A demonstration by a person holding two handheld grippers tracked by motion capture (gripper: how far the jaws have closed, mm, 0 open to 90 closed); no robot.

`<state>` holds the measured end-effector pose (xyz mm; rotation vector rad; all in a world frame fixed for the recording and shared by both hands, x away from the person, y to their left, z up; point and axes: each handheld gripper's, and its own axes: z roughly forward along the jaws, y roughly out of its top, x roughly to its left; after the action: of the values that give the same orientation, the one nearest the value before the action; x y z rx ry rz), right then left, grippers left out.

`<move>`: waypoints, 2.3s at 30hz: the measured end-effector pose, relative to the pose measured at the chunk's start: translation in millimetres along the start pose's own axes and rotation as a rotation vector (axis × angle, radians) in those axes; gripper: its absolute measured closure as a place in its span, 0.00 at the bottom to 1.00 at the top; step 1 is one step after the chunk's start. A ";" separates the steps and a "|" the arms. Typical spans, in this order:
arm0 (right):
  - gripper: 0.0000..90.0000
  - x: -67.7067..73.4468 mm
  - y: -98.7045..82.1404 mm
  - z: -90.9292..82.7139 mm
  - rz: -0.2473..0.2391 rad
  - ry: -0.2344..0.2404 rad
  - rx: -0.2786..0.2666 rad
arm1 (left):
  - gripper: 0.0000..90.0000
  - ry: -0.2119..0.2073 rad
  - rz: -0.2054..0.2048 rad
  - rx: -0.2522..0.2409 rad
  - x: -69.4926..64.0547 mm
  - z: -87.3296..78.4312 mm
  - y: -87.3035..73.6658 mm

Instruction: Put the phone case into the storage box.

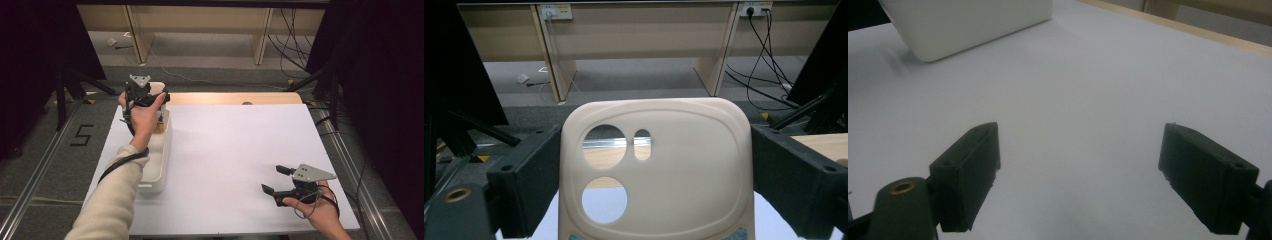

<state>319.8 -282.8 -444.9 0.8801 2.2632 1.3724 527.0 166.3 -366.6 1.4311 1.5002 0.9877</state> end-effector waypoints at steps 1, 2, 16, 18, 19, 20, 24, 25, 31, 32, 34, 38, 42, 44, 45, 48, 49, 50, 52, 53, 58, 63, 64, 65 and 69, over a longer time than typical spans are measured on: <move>0.20 -0.1 0.1 -0.2 0.000 0.000 0.001 | 0.12 0.000 0.000 0.000 0.0 0.5 0.0; 0.20 -0.1 0.1 -0.3 -0.001 -0.001 0.001 | 0.12 0.003 0.001 0.002 0.0 0.9 -0.1; 0.20 -0.2 0.0 -0.7 -0.001 0.000 0.000 | 0.12 -0.043 0.032 -0.003 -1.9 12.5 -0.2; 0.20 -0.3 0.0 -0.7 -0.001 -0.001 0.001 | 0.12 -0.044 0.035 0.003 -2.1 14.5 -0.9; 0.20 -0.3 0.0 -0.7 -0.001 -0.001 0.001 | 0.12 -0.043 0.035 0.004 -2.1 15.3 -1.2; 0.20 -0.4 -0.1 -0.7 -0.001 0.001 0.001 | 0.12 -0.043 0.034 0.005 -2.0 16.1 -1.3; 0.20 -0.5 -0.2 -0.6 -0.002 0.001 0.001 | 0.12 -0.042 0.035 0.006 -1.9 17.3 -1.2; 0.20 -0.5 -0.2 -0.6 -0.002 0.001 0.001 | 0.12 -0.042 0.035 0.005 -2.0 17.7 -1.1; 0.20 -0.3 -0.1 -0.6 -0.001 0.000 -0.001 | 0.12 -0.042 0.038 0.005 -2.6 20.3 0.7; 0.20 -0.4 0.0 -0.7 -0.002 0.000 0.000 | 0.12 -0.042 0.040 0.004 -2.8 20.8 1.1; 0.20 -0.3 -0.1 -0.6 -0.001 0.001 -0.002 | 0.12 -0.042 0.040 0.003 -3.4 21.8 1.3; 0.20 -0.3 -0.1 -0.8 0.000 0.001 -0.002 | 0.12 -0.051 0.126 0.001 3.4 25.4 2.9; 0.20 -0.4 -0.1 -0.7 -0.001 0.002 -0.002 | 0.12 -0.052 0.122 0.005 3.3 27.5 1.7; 0.20 -0.3 -0.1 -0.6 0.000 0.002 -0.002 | 0.12 -0.051 0.127 0.007 3.6 28.7 1.3; 0.20 -0.3 -0.1 -0.5 -0.001 0.002 -0.002 | 0.12 -0.050 0.127 0.009 3.8 29.5 1.2; 0.20 -0.4 -0.2 -0.5 0.000 0.003 -0.002 | 0.12 -0.047 0.125 0.016 4.4 31.5 0.7; 0.20 -0.5 -0.2 -0.7 0.000 0.003 0.000 | 0.12 -0.047 0.115 0.017 4.0 32.1 0.3; 0.20 -0.5 -0.2 -0.7 0.001 0.002 -0.001 | 0.12 -0.047 0.120 0.019 4.3 32.6 0.2; 0.20 -0.7 -0.2 -0.8 0.001 0.002 0.000 | 0.12 -0.048 0.136 0.021 5.2 33.9 0.1; 0.20 -0.7 -0.2 -0.8 0.001 0.003 0.000 | 0.12 -0.048 0.139 0.021 5.3 34.3 -0.2; 0.20 -0.6 -0.2 -0.8 0.001 0.003 -0.003 | 0.12 -0.043 0.149 0.031 6.6 37.0 -2.1; 0.20 -0.7 -0.3 -0.7 0.002 0.004 -0.001 | 0.12 -0.045 0.136 0.034 6.2 38.2 -2.7; 0.20 -0.6 -0.2 -0.7 0.002 0.004 -0.001 | 0.12 -0.044 0.135 0.034 6.2 38.6 -2.9; 0.20 -0.6 -0.2 -0.7 0.001 0.004 -0.001 | 0.12 -0.044 0.140 0.035 6.7 39.0 -3.0; 0.20 -0.6 -0.3 -0.8 0.001 0.005 -0.001 | 0.12 -0.047 0.139 0.039 7.5 41.0 -5.0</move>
<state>319.7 -283.8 -444.7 0.8793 2.2658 1.3771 563.4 173.6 -386.1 1.5931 1.4082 1.0054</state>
